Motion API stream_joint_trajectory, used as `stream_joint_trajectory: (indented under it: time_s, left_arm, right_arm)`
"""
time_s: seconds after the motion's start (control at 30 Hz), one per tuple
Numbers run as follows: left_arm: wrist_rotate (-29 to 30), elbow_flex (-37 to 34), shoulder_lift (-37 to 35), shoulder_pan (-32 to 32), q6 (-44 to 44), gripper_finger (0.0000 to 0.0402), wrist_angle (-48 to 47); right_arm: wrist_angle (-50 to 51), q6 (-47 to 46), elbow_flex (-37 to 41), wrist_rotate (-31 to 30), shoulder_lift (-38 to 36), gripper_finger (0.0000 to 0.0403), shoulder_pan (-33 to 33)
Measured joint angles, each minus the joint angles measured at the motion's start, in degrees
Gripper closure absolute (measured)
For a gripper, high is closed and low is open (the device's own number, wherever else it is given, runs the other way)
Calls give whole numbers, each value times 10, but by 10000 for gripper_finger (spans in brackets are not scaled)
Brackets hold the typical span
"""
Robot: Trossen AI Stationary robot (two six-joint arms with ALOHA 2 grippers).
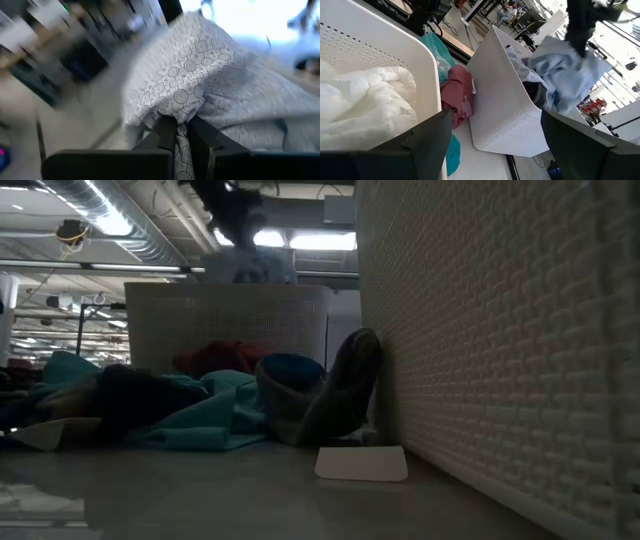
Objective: Sort clothes
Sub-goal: Put the blue patterned dress into the top white laundry organizer
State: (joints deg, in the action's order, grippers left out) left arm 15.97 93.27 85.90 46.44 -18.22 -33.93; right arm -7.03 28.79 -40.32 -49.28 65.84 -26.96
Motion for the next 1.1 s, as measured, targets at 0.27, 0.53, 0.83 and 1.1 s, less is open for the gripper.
stream_joint_trajectory:
  time_s: [0.27,0.53,0.83,1.1]
  left_arm:
    - [-20,0,105,-4,55,381,-139]
    - [-36,-32,233,-4,71,386,-139]
    - [-49,-57,272,-4,81,345,-111]
    - [-51,-62,178,-2,91,274,-76]
  right_arm:
    - [0,0,0,2,0,93,0]
    - [0,0,0,1,0,93,0]
    - [0,0,0,4,0,93,0]
    - [0,0,0,4,0,93,0]
